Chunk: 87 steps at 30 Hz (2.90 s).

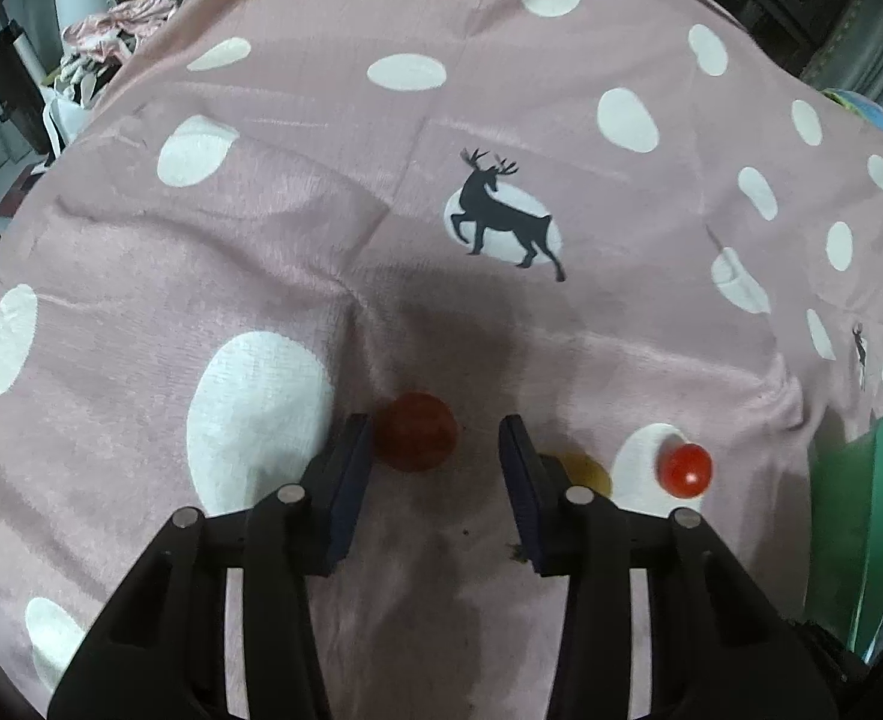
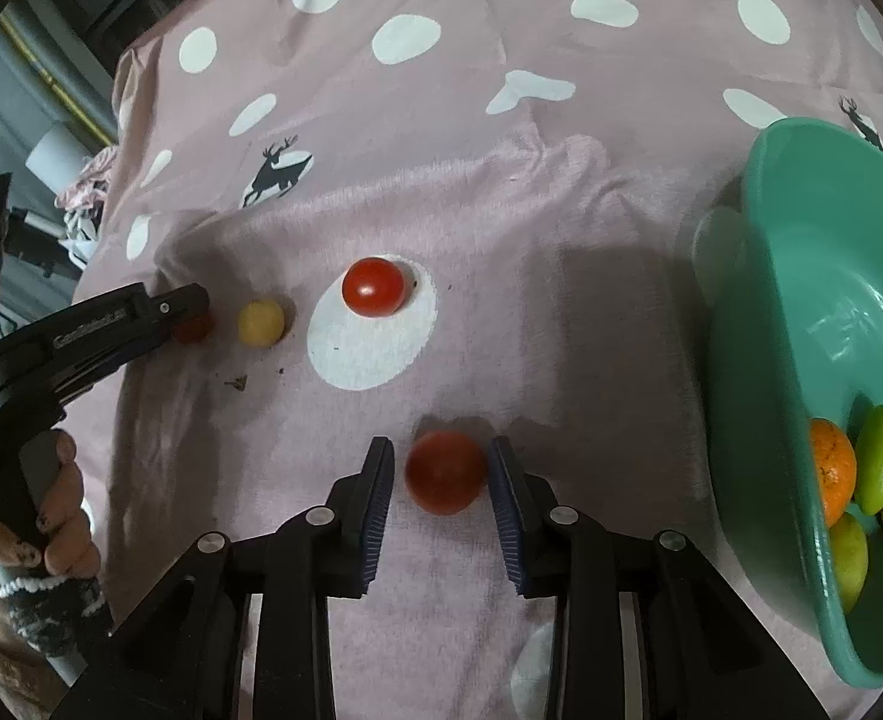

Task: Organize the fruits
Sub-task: 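Move the open right gripper to the red tomato on the cloth, then close the right gripper on the red tomato, then carry the red tomato with the right gripper and lower it into the bowl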

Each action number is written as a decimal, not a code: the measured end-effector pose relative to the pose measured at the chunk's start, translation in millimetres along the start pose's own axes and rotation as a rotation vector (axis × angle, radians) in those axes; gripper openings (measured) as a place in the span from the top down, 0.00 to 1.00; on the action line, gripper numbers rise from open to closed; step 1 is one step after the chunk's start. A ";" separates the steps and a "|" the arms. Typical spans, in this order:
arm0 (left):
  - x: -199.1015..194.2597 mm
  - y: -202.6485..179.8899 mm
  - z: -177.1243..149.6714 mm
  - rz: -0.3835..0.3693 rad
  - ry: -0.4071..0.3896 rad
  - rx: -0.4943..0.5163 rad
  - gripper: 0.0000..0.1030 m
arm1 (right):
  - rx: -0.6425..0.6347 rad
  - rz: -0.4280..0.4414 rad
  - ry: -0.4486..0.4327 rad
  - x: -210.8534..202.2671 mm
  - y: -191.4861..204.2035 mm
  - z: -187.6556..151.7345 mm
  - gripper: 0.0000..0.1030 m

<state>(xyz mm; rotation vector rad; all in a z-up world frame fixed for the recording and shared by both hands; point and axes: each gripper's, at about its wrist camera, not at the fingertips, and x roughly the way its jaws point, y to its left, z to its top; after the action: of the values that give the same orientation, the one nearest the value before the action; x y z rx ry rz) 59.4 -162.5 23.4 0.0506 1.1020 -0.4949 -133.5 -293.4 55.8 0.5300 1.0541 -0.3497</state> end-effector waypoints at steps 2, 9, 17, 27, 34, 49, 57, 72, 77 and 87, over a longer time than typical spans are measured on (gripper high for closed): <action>4.0 2.1 2.0 -0.009 0.004 -0.009 0.62 | -0.001 -0.006 0.006 2.8 0.7 0.3 0.69; 11.0 3.2 3.6 0.008 -0.010 -0.004 0.72 | -0.014 -0.022 0.004 6.2 2.5 0.6 0.71; 7.5 2.2 2.1 0.021 -0.025 0.002 0.73 | -0.045 -0.046 -0.010 6.1 7.5 -0.7 0.72; -50.1 -19.1 3.1 -0.043 -0.154 0.049 0.73 | -0.036 -0.009 -0.077 -16.2 6.8 -0.5 0.72; -99.5 -53.4 -10.5 -0.116 -0.263 0.142 0.73 | -0.009 0.039 -0.191 -51.3 -2.2 -1.2 0.72; -157.4 -130.6 -62.3 -0.284 -0.360 0.379 0.73 | 0.162 0.024 -0.400 -114.0 -59.4 -4.9 0.72; -151.3 -173.2 -84.2 -0.368 -0.318 0.447 0.73 | 0.278 0.003 -0.460 -133.1 -98.9 -13.9 0.72; -116.0 -233.8 -117.8 -0.448 -0.167 0.527 0.73 | 0.455 -0.028 -0.425 -134.3 -157.0 -28.7 0.72; -104.1 -244.3 -124.5 -0.463 -0.119 0.541 0.72 | 0.474 -0.043 -0.402 -129.6 -164.1 -29.1 0.72; -87.0 -255.9 -128.4 -0.480 -0.051 0.545 0.72 | 0.487 -0.057 -0.351 -118.5 -172.4 -28.8 0.72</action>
<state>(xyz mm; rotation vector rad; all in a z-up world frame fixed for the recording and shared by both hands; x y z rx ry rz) -183.8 -323.2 90.9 0.2517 0.8996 -1.2137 -297.2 -416.2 108.0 0.8389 0.6401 -0.7314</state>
